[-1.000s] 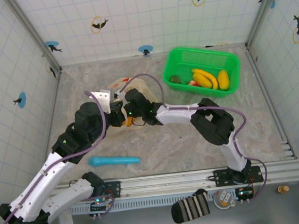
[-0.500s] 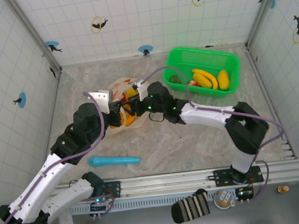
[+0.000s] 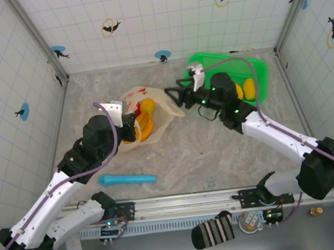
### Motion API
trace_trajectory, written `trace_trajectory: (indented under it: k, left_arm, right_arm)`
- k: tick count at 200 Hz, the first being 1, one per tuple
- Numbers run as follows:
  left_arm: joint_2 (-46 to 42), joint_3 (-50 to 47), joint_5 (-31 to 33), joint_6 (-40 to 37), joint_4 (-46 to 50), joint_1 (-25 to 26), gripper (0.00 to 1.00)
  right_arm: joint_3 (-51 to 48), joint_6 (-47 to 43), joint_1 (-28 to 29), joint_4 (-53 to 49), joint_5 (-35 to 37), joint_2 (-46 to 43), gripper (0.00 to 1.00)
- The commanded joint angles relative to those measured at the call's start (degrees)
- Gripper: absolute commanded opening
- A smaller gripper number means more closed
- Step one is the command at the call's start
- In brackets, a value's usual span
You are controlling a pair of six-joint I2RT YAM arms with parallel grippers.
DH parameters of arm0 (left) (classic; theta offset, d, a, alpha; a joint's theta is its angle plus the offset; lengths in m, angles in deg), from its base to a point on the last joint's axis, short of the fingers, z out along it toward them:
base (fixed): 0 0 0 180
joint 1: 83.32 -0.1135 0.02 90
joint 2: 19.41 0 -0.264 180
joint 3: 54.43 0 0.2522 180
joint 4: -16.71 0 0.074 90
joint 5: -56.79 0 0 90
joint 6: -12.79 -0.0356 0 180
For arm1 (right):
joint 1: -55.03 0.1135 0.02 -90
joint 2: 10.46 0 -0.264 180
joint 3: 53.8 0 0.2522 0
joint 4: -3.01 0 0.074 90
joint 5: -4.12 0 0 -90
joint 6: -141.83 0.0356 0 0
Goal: Place the fake fruits into the plastic bag and tie a complex knot
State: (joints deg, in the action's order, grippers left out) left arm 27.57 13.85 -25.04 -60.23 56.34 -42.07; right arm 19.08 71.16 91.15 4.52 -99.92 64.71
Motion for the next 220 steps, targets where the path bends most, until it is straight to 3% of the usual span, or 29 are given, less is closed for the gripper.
trace_trajectory:
  k: [1, 30, 54, 72, 96, 132, 220]
  left_arm:
    - [0.4, -0.9, -0.5, 0.2, -1.6, 0.3, 0.0]
    - [1.2, -0.7, -1.4, -0.2, -1.8, 0.3, 0.0]
    - [1.6, -0.5, -1.7, -0.4, -1.7, 0.3, 0.0]
    - [1.8, -0.5, -1.9, -0.6, -1.5, 0.3, 0.0]
    - [1.9, -1.4, -2.6, -0.5, -1.9, 0.3, 0.0]
    - [2.6, -1.9, -2.8, -1.1, -2.0, 0.3, 0.0]
    - [3.0, -1.6, -3.1, -1.0, -2.0, 0.3, 0.0]
  right_arm:
    - [4.9, 0.9, -8.5, -10.2, 6.7, 2.5, 0.69]
    - [19.9, 1.8, -16.0, -27.6, 4.8, 16.4, 0.68]
    - [31.8, 2.3, -18.5, -37.2, 3.8, 27.9, 0.73]
    - [37.0, 1.6, -19.9, -41.4, 5.5, 33.4, 0.71]
    - [42.2, 2.0, -21.5, -44.4, 1.6, 39.9, 0.69]
    - [44.6, 4.3, -21.6, -44.0, -5.5, 46.5, 0.69]
    - [44.4, 3.1, -19.9, -44.5, -5.4, 54.7, 0.71]
